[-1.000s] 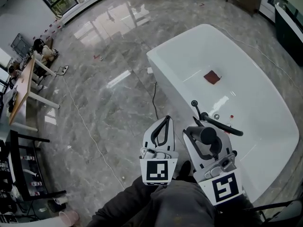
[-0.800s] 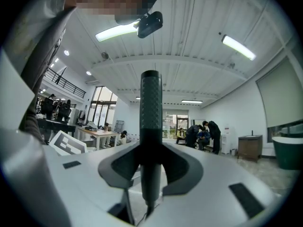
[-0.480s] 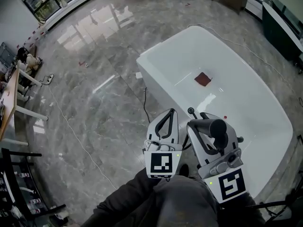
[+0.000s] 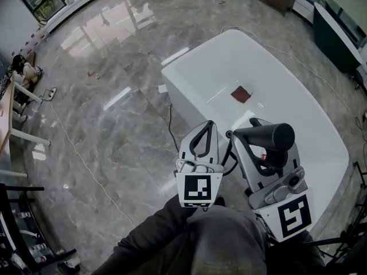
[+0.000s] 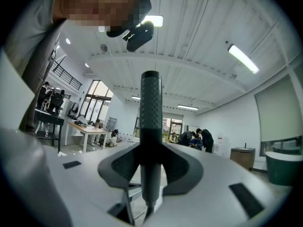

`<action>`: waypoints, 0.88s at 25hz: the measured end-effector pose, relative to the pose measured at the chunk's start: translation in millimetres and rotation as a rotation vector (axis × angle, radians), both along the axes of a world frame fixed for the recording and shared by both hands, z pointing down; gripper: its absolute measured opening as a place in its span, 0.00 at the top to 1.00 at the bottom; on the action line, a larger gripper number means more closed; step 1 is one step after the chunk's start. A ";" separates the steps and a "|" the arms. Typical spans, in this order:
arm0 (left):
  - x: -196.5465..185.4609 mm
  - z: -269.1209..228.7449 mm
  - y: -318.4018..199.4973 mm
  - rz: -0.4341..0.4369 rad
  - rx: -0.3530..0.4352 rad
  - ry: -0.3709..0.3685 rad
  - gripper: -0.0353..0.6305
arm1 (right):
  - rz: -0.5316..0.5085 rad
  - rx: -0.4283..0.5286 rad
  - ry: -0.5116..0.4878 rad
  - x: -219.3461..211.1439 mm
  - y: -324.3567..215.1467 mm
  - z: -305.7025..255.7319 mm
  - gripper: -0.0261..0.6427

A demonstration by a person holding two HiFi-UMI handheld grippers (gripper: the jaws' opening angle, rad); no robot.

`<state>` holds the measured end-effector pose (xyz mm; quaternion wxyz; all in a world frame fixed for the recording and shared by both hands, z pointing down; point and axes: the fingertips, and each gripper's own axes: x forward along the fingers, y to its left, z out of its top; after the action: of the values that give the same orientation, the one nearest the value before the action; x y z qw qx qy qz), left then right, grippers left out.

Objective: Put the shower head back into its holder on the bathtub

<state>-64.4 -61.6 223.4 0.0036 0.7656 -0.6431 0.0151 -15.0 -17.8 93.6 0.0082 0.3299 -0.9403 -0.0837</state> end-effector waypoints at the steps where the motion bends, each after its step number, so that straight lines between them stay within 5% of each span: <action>1: -0.6 -1.9 -1.6 0.001 0.003 0.004 0.94 | 0.000 0.005 -0.004 -0.1 -3.0 -6.0 0.75; 22: -20.9 -3.9 -42.0 0.083 0.026 0.073 0.94 | 0.072 0.129 0.014 -27.2 -61.5 -74.2 0.75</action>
<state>-85.3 -103.6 219.5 0.0163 0.7915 -0.6106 -0.0210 -42.1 -79.3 19.4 -0.0036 0.3626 -0.9204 -0.1458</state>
